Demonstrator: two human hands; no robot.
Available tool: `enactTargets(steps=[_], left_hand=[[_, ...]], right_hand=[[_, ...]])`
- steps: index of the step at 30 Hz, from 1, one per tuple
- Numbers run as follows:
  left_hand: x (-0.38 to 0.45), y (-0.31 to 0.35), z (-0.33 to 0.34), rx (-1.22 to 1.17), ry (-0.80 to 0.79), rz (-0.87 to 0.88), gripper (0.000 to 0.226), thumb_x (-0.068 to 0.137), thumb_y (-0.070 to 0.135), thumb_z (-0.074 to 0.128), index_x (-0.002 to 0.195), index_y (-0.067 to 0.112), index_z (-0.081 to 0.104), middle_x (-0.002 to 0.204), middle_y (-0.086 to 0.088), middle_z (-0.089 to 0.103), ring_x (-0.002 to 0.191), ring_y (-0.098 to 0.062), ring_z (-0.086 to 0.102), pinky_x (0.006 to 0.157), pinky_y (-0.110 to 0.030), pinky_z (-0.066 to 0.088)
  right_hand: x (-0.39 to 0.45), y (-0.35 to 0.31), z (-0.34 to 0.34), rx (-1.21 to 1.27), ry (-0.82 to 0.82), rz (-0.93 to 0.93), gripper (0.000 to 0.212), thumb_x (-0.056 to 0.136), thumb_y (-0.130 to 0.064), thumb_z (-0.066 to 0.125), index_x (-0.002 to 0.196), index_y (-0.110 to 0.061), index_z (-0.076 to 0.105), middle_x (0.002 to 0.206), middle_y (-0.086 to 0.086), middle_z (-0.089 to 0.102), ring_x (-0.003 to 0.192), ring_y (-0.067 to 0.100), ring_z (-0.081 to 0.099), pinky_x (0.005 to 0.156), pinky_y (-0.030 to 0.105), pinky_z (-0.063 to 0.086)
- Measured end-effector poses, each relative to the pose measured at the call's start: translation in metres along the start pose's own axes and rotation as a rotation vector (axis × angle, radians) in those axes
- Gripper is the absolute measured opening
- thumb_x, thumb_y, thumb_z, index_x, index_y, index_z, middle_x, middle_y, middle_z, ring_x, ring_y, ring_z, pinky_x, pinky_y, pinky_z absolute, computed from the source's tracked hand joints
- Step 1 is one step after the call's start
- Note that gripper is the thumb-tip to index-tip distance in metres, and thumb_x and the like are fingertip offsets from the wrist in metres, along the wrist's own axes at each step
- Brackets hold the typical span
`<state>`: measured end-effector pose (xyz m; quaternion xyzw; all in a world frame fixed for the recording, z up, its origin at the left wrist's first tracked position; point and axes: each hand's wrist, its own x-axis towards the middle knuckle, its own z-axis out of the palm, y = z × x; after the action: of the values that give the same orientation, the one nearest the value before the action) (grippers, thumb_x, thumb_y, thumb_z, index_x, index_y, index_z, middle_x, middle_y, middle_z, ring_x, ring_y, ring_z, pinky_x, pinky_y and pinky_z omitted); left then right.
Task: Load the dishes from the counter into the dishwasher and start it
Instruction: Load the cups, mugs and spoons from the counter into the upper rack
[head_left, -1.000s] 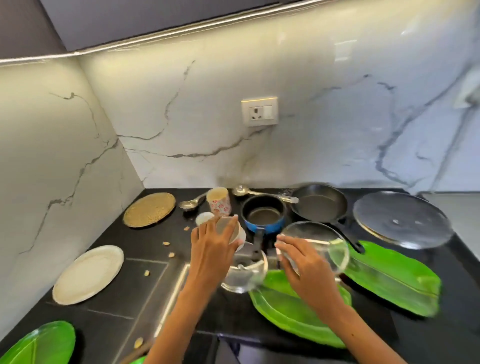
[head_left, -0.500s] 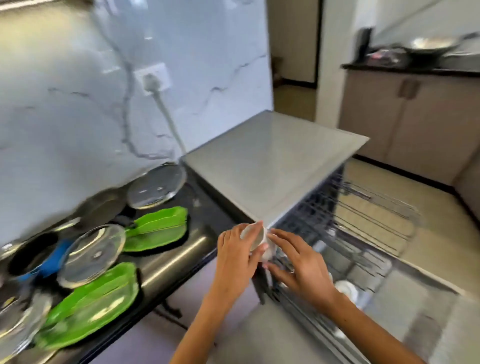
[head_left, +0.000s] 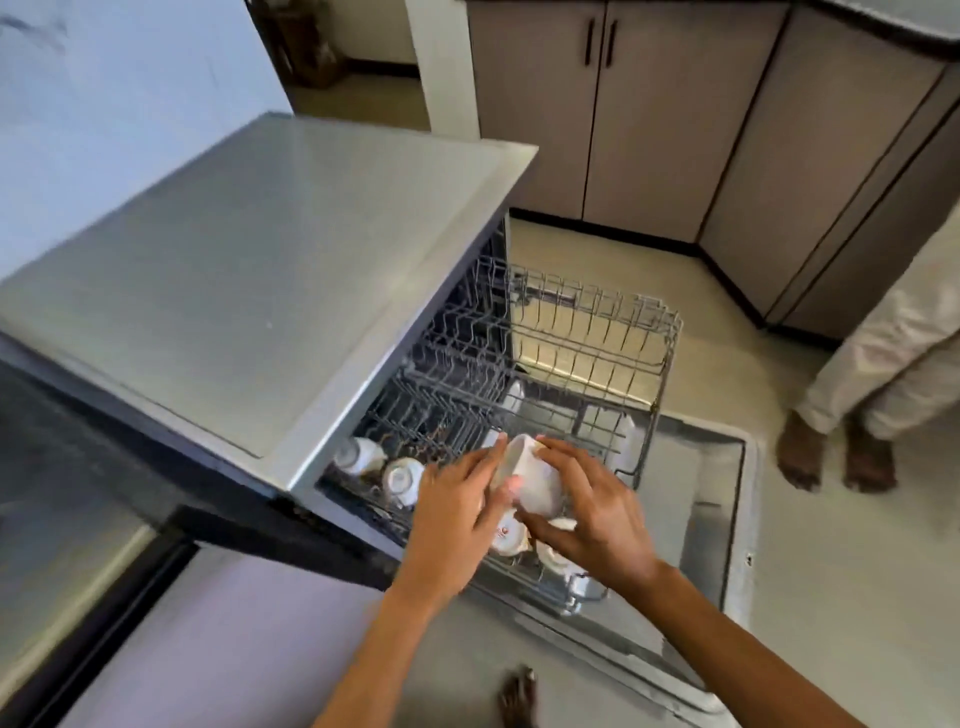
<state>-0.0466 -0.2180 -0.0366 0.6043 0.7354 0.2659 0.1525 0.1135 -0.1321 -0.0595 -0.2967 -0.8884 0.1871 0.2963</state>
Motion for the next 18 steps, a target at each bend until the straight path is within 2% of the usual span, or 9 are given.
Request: enactTargets(steps=[2, 4, 7, 13, 18], left_hand=[[-0.003, -0.035, 0.017, 0.184, -0.003, 0.005, 0.060, 0.097, 0.056, 0.020, 0.143, 0.024, 0.040, 0.138, 0.000, 0.051, 0.128, -0.017, 0.046, 0.109, -0.040, 0.023], [-0.013, -0.066, 0.029, 0.326, -0.062, -0.013, 0.060, 0.099, 0.052, 0.016, 0.144, 0.021, 0.040, 0.148, -0.006, 0.039, 0.138, -0.023, 0.034, 0.113, -0.042, 0.018], [-0.029, -0.100, 0.043, 0.466, -0.164, -0.024, 0.057, 0.102, 0.046, 0.013, 0.141, 0.018, 0.044, 0.150, -0.012, 0.034, 0.138, -0.030, 0.032, 0.114, -0.042, 0.012], [-0.043, -0.116, 0.055, 0.478, -0.148, -0.044, 0.052, 0.102, 0.047, 0.015, 0.149, 0.027, 0.026, 0.156, -0.008, 0.022, 0.144, -0.027, 0.018, 0.114, -0.042, 0.008], [-0.037, -0.123, 0.052, 0.479, -0.179, -0.013, 0.056, 0.102, 0.050, 0.014, 0.151, 0.025, 0.022, 0.158, -0.006, 0.013, 0.146, -0.021, 0.006, 0.115, -0.041, 0.006]], right_hand=[[0.006, 0.023, 0.021, -0.030, 0.005, 0.020, 0.063, 0.073, -0.049, 0.073, 0.121, -0.016, 0.047, 0.123, 0.009, 0.060, 0.103, 0.028, 0.062, 0.079, 0.042, 0.056], [0.011, 0.039, 0.037, -0.039, -0.007, 0.023, 0.061, 0.073, -0.050, 0.069, 0.120, -0.015, 0.049, 0.120, 0.009, 0.060, 0.101, 0.029, 0.062, 0.080, 0.044, 0.054], [0.022, 0.058, 0.055, -0.018, -0.024, 0.042, 0.061, 0.073, -0.047, 0.068, 0.121, -0.012, 0.056, 0.117, 0.011, 0.059, 0.095, 0.029, 0.062, 0.074, 0.043, 0.055], [0.048, 0.062, 0.081, -0.060, -0.150, 0.099, 0.070, 0.071, -0.060, 0.054, 0.123, -0.015, 0.056, 0.111, 0.011, 0.058, 0.081, 0.030, 0.063, 0.066, 0.038, 0.055], [0.075, 0.050, 0.097, -0.060, -0.250, 0.155, 0.059, 0.074, -0.052, 0.069, 0.113, -0.014, 0.046, 0.094, 0.007, 0.065, 0.072, 0.024, 0.061, 0.065, 0.028, 0.041]])
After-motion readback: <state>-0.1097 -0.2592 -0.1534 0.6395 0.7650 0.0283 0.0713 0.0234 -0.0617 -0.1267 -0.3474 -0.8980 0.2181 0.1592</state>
